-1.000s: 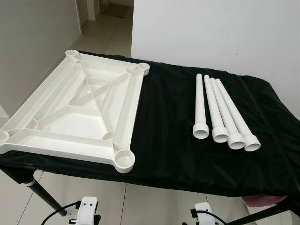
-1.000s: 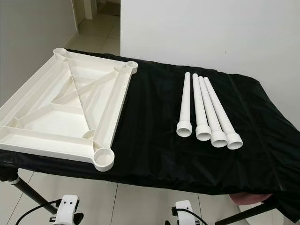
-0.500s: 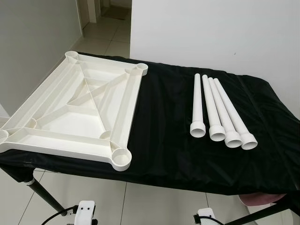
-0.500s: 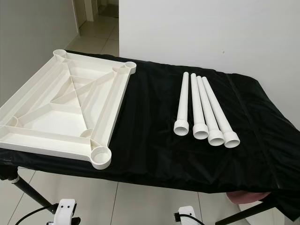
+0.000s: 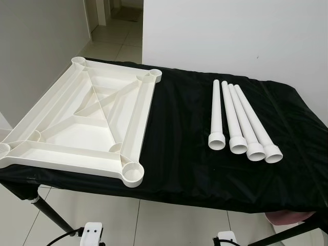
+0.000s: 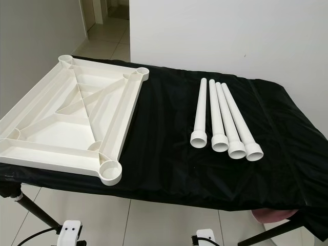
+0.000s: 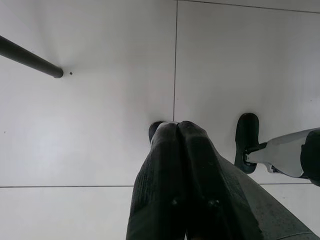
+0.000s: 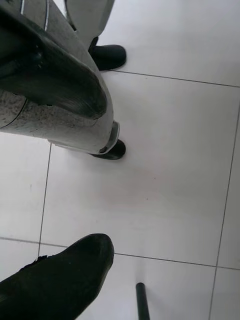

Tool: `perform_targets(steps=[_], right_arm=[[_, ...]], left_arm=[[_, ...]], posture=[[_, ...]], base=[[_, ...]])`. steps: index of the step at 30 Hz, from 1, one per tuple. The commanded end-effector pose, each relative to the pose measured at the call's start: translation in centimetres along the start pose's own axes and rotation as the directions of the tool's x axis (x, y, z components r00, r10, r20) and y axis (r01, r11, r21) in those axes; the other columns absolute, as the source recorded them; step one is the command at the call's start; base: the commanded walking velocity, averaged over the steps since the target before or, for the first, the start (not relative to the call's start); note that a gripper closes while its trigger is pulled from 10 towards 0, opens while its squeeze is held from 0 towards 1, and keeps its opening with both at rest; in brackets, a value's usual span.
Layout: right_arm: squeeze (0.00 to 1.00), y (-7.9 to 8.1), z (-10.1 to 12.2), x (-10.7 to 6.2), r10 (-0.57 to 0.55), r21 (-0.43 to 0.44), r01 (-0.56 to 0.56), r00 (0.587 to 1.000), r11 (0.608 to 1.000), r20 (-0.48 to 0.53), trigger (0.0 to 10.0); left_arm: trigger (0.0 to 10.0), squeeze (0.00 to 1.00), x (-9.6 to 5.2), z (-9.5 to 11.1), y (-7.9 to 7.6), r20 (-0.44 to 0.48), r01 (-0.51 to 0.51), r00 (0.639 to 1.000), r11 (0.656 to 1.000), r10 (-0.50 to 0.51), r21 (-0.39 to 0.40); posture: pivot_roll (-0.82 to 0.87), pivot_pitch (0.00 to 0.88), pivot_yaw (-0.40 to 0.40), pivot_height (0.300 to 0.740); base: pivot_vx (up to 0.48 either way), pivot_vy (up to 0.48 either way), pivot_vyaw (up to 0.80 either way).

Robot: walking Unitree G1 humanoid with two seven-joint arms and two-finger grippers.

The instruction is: Building children table

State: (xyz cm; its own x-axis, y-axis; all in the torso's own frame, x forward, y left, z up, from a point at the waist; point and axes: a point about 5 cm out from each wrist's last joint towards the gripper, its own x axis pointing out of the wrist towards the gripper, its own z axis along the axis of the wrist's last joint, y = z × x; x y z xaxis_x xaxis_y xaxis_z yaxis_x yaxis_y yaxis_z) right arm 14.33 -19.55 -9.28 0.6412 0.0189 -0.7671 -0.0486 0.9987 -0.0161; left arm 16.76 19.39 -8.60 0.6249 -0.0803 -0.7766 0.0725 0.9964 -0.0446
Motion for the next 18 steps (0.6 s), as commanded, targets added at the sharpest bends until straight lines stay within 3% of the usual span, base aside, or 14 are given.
perform_targets(steps=[1, 10, 13, 18], right_arm=[[0.00, -0.1, -0.2, -0.1, -0.005, 0.019, 0.005, 1.000, 1.000, 0.002, 10.0], [0.00, -0.1, 0.9, 0.2, 0.004, 0.026, -0.005, 0.999, 1.000, 0.052, 10.0], [0.00, -0.1, 2.8, 0.7, 0.012, 0.024, -0.015, 0.992, 1.000, 0.124, 10.0], [0.00, 0.2, 2.8, 0.7, 0.021, 0.017, -0.024, 0.992, 1.000, 0.125, 10.0]], left_arm=[[10.0, 0.00, -0.1, -0.2, -0.5, -0.002, 0.085, 0.996, 0.996, -0.085, -0.007], [10.0, 0.00, 0.1, 0.4, -0.4, 0.022, 0.088, 0.996, 0.996, -0.088, -0.014], [10.0, 0.00, 0.4, 1.8, -0.6, 0.071, 0.102, 0.992, 0.994, -0.100, -0.024], [10.0, 0.00, 0.5, 2.1, -0.7, 0.078, 0.104, 0.992, 0.994, -0.101, -0.029]], posture=[[-0.04, 0.000, -0.027, 0.740], [-0.04, 0.000, -0.027, 0.740], [-0.04, 0.000, -0.029, 0.740], [-0.03, 0.000, -0.031, 0.740]], base=[[0.000, 0.000, 0.00], [0.000, 0.000, 0.00], [0.000, 0.000, 0.00], [0.000, 0.000, 0.00]])
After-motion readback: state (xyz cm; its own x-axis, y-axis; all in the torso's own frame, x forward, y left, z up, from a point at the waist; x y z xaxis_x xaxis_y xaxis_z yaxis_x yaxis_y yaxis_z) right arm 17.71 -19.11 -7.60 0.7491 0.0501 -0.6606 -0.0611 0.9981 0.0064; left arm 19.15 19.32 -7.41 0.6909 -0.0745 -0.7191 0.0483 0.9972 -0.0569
